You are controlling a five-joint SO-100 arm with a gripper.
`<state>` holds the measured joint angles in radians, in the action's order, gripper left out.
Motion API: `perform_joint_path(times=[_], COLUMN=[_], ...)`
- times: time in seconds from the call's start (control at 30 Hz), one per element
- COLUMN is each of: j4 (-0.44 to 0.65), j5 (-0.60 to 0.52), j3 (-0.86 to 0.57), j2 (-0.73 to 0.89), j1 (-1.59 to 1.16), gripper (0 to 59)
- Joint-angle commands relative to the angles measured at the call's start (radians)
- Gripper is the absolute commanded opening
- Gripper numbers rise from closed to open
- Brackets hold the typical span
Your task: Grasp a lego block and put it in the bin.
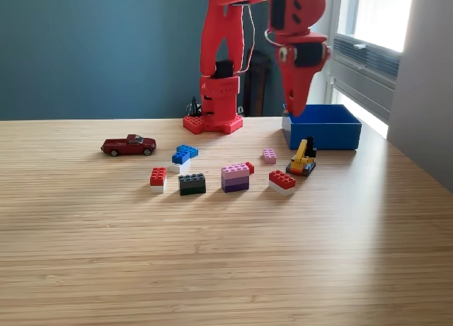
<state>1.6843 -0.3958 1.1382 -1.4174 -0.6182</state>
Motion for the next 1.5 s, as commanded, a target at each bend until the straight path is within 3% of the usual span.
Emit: perform_joint_path(times=[0.03, 0.3, 0.57, 0.83, 1.03, 1.17, 1.3, 1.5], j4=[0.018, 0.017, 0.015, 0.011, 0.011, 0.011, 0.012, 0.012], j5=[-0.009, 0.043, 0.072, 0.115, 0.149, 0.153, 0.153, 0.114], j3=[-0.078, -0.046, 0.072, 0.1, 0.117, 0.12, 0.097, 0.014], j2=[-0.02, -0.018, -0.018, -0.018, -0.018, -0.018, -0.018, -0.018], j1=[-0.219, -0.437, -0.601, -0.632, -0.632, -0.632, -0.612, -0.44], gripper=[0.1, 0.1, 0.1, 0.5, 14.5, 18.8, 17.0, 7.7])
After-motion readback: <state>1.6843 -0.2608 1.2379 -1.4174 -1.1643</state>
